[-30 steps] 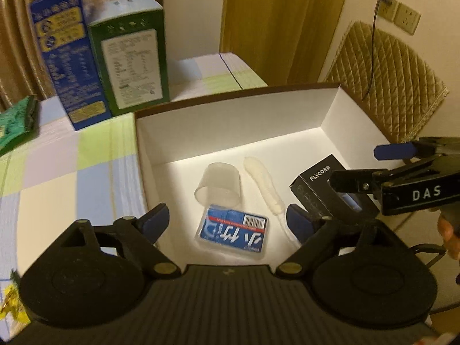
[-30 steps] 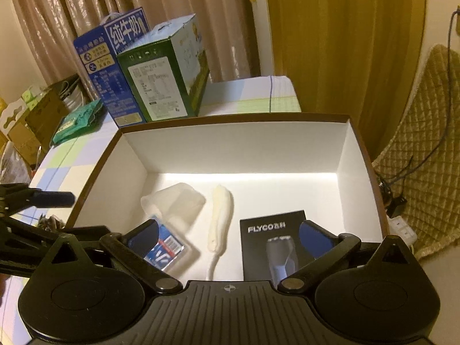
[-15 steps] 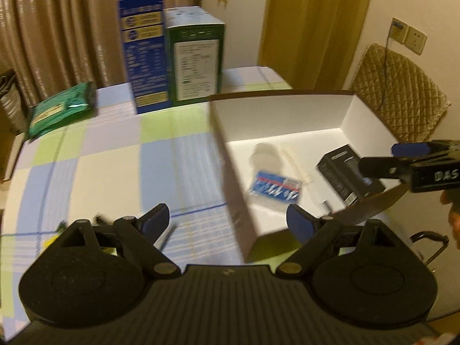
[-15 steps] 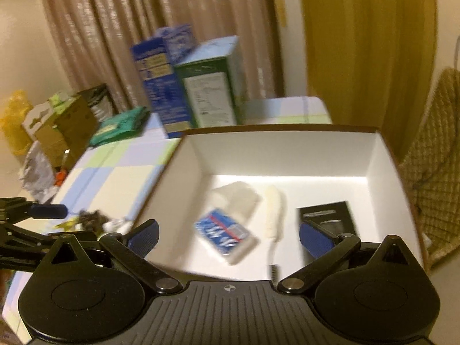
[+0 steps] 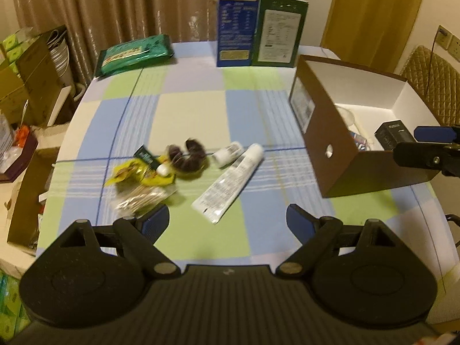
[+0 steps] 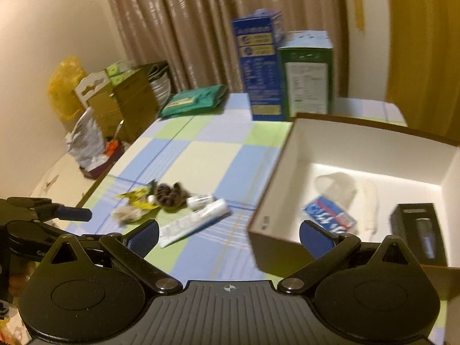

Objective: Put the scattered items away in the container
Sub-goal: 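Withdraw both tools from the brown box toward the scattered items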

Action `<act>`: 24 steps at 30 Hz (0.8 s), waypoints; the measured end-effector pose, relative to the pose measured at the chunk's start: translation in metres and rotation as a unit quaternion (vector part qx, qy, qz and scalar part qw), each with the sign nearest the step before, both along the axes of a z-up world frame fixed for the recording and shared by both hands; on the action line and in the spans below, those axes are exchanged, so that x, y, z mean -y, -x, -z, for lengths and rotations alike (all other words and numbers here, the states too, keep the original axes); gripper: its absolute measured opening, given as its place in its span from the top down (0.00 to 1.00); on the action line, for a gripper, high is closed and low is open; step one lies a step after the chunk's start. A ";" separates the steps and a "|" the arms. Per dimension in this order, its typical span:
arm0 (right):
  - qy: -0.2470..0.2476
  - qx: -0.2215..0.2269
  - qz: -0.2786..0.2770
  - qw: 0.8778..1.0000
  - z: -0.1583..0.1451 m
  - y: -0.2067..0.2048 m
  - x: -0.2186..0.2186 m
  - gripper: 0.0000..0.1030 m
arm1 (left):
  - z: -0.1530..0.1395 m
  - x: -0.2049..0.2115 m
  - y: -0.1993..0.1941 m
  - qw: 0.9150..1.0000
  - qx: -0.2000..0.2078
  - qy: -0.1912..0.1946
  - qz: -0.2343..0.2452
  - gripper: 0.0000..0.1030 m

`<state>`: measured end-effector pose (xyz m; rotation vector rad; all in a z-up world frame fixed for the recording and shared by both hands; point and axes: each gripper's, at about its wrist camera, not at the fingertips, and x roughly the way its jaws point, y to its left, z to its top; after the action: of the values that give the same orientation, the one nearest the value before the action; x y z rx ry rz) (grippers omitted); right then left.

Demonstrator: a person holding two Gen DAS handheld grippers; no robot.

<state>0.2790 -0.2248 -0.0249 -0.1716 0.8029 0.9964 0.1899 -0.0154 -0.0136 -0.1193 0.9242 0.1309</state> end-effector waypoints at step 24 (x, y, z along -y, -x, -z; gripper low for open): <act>0.051 -0.081 0.020 0.995 0.065 0.022 -0.086 0.02 | 0.059 -0.086 -0.001 0.998 -0.018 -0.043 0.042 0.25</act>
<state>0.2574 -0.1383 -0.0904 -0.1624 1.0027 0.9396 0.1909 0.0710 -0.0730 0.0007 0.9564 0.0953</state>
